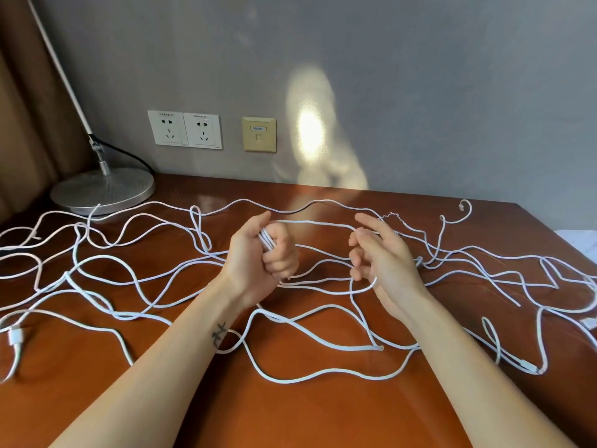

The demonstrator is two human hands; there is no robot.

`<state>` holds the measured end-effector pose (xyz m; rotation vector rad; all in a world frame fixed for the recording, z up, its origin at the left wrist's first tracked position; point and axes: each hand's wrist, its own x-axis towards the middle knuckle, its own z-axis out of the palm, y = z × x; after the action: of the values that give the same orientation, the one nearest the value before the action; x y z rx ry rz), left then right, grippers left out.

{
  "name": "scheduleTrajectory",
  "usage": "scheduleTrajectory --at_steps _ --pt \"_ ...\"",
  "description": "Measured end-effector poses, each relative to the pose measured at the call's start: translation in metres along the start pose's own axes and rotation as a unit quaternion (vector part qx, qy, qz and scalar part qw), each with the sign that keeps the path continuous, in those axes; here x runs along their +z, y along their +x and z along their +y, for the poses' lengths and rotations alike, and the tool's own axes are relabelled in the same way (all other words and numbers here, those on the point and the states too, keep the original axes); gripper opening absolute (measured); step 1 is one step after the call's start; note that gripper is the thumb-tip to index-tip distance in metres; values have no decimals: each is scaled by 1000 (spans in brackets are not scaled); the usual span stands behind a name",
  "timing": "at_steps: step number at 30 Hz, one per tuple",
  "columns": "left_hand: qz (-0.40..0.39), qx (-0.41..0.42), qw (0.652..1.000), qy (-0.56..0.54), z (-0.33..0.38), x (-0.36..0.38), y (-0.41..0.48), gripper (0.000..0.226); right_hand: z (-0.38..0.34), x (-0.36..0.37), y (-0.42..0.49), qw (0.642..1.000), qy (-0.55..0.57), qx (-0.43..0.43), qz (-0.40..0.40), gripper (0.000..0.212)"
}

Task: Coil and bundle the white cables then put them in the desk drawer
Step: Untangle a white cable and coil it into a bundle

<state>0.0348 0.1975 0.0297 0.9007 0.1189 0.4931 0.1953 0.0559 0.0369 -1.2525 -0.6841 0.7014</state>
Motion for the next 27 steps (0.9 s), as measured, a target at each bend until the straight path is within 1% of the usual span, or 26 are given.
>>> scheduleTrajectory --at_steps 2,4,5,7,9,11,13,15,18,21,23,25,27 --pt "16 19 996 -90 6 -2 0 65 1 0 -1 1000 -22 -3 -18 33" --pt "29 39 985 -166 11 -6 0 62 1 1 -3 993 -114 -28 -29 31" --pt "34 48 978 -199 12 -8 -1 59 2 1 -4 983 -175 -49 -34 29" --pt "44 71 964 -250 15 -10 -1 54 7 1 -5 947 -302 -95 -51 24" --pt "64 92 953 -281 17 -11 -1 54 11 1 -7 907 -395 -119 -81 19" --pt "81 106 946 -295 20 -12 -1 46 13 1 -8 890 -426 -122 -104 19" --pt "95 110 943 -298 21 -13 0 36 14 2 -10 890 -424 -120 -117 20" --pt "113 113 945 -286 21 -14 2 37 13 4 -11 897 -406 -115 -132 21" --pt "148 137 957 -208 17 -16 8 42 11 5 -12 918 -351 -105 -153 22" --pt "209 159 964 -35 13 -15 16 42 7 8 -13 937 -291 -102 -162 20" --pt "246 178 945 121 10 -13 18 40 6 9 -15 947 -253 -108 -165 21" --pt "227 219 911 266 5 -11 13 36 6 9 -14 959 -210 -102 -162 25" --pt "211 229 889 336 0 -10 8 34 6 8 -12 973 -159 -80 -146 25"
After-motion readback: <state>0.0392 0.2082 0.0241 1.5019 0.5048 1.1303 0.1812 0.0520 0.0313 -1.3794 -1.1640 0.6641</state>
